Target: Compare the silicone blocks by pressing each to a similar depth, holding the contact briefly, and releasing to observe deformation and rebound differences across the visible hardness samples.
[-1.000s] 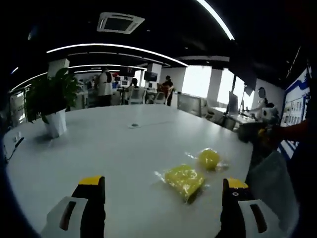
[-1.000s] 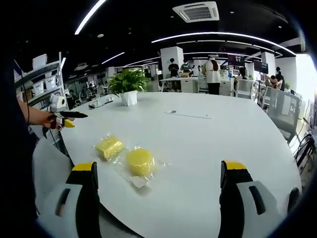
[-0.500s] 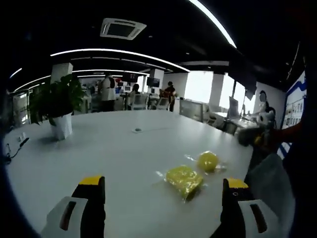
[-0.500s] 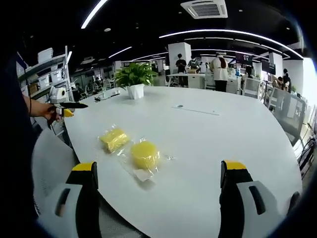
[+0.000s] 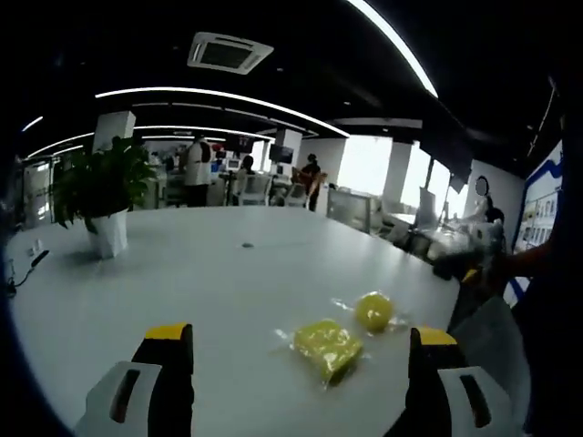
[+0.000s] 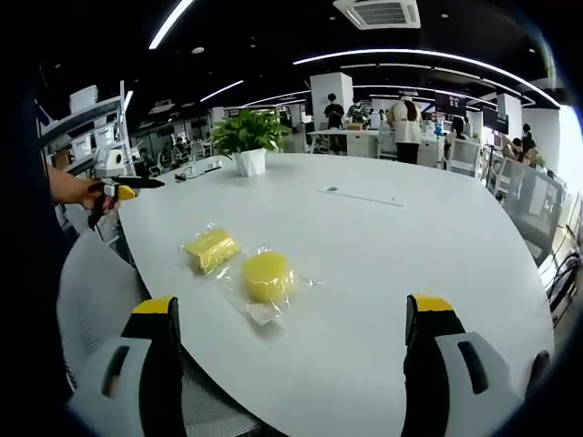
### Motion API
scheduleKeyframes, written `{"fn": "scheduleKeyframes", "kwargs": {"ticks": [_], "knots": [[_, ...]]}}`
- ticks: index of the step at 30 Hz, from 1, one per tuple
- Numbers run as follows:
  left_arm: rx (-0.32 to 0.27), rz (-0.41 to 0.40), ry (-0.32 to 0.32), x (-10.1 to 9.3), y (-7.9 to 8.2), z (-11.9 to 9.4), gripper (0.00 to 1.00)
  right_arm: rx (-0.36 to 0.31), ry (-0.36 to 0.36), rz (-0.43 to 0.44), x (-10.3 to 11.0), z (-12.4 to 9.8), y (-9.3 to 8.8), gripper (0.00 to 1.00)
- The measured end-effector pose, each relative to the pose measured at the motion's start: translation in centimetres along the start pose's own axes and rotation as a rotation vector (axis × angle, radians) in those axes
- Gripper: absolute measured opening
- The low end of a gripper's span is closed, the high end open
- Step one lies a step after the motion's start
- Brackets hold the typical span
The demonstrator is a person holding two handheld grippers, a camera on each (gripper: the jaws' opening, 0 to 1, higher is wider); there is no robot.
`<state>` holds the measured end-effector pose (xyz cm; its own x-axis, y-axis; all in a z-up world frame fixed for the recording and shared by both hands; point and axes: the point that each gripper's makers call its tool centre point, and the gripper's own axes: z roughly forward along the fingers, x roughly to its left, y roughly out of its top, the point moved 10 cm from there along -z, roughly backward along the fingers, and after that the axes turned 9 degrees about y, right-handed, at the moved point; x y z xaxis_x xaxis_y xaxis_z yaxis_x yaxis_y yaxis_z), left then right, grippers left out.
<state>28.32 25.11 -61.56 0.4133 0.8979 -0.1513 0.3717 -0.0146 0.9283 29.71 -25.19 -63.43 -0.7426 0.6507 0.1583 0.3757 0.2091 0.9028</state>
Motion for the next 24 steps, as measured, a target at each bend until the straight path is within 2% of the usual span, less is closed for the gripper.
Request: {"fn": "scheduleKeyframes", "kwargs": {"ticks": [3,5,7,11,13,18,20,24], "knots": [[0.027,-0.053,0.009,0.2,-0.5,0.8,1.00,-0.004,-0.006,0.002,0.0,0.2,-0.2,0.97],[0.050,-0.059,0.006,0.0,-0.3,1.0,1.00,0.006,-0.009,0.004,0.1,0.2,-0.4,0.97],[0.022,-0.041,-0.019,-0.5,0.3,1.0,1.00,0.002,-0.005,0.007,0.3,0.3,-0.4,0.97],[0.010,-0.094,-0.036,-0.6,1.4,1.6,1.00,0.028,0.012,-0.004,0.8,0.5,-0.6,0.97],[-0.002,-0.090,-0.033,-0.8,1.8,1.9,1.00,0.034,0.013,0.002,0.8,0.5,-0.8,0.97],[0.000,-0.088,-0.065,-1.8,2.9,2.9,1.00,0.029,0.019,0.000,1.3,0.3,-0.8,0.97],[-0.006,-0.145,-0.091,-2.5,3.5,3.2,1.00,0.027,0.020,-0.003,1.2,0.2,-0.9,0.97],[-0.015,-0.170,-0.116,-3.4,4.4,4.1,1.00,0.015,0.017,-0.001,1.1,-0.1,-0.9,0.97]]}}
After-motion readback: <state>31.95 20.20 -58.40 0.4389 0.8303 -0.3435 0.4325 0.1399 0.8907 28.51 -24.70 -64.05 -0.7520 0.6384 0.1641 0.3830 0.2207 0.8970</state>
